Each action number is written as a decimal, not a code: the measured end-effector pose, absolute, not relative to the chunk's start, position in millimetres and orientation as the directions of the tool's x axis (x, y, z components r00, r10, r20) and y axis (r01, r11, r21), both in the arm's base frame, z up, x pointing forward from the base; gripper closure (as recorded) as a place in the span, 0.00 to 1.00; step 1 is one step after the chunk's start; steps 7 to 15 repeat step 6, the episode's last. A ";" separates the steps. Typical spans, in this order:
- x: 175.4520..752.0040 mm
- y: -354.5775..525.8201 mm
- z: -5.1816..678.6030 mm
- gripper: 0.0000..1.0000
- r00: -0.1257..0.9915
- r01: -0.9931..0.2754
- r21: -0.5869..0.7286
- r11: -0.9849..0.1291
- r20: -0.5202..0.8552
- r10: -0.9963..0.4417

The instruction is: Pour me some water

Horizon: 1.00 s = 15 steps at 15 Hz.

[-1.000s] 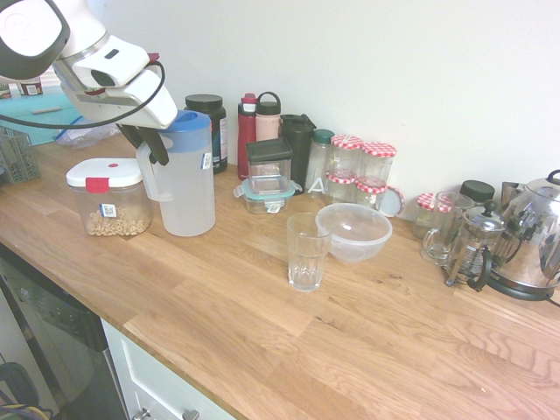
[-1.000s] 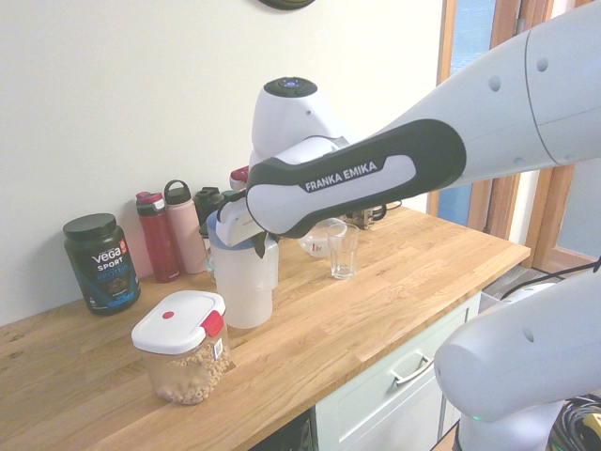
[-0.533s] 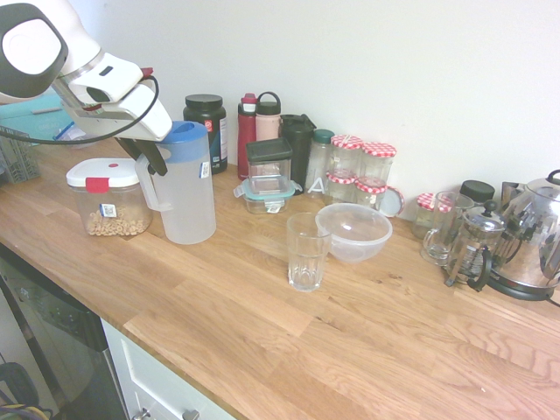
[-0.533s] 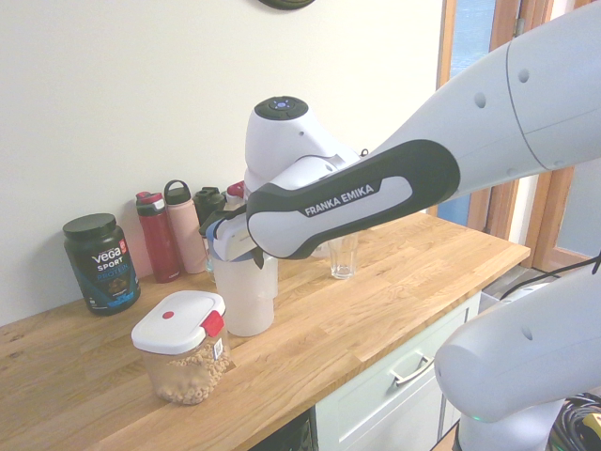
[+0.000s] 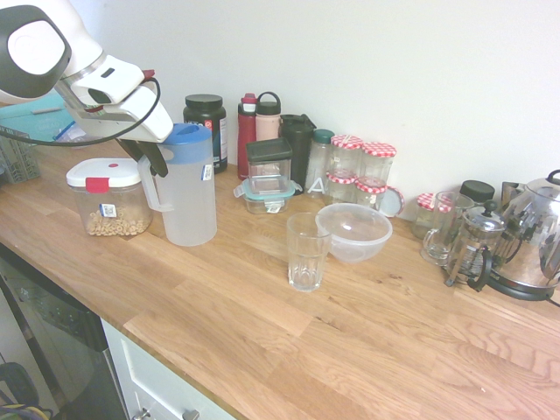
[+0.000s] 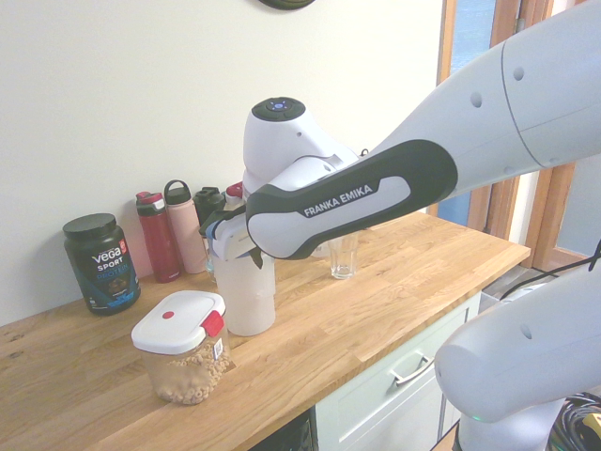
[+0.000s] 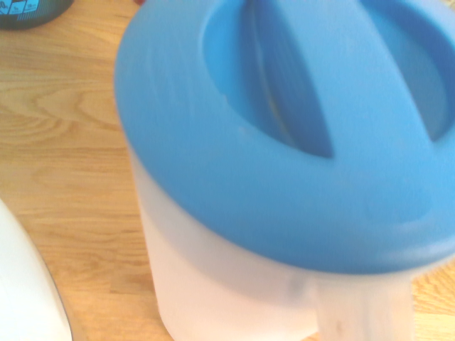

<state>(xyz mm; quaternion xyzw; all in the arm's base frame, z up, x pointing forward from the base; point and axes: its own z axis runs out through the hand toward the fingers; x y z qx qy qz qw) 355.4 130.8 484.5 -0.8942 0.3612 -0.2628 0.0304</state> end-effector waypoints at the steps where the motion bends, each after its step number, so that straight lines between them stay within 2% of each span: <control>1: 356.0 129.0 486.6 0.00 0.597 -0.632 -0.250 -0.734 0.447 -0.666; 4: 350.8 124.6 504.3 0.00 0.591 -0.646 -0.254 -0.720 0.431 -0.682; 6: 328.1 121.5 527.6 0.00 0.626 -0.651 -0.236 -0.722 0.370 -0.686; 15: 328.1 121.5 527.6 0.00 0.626 -0.651 -0.236 -0.722 0.370 -0.686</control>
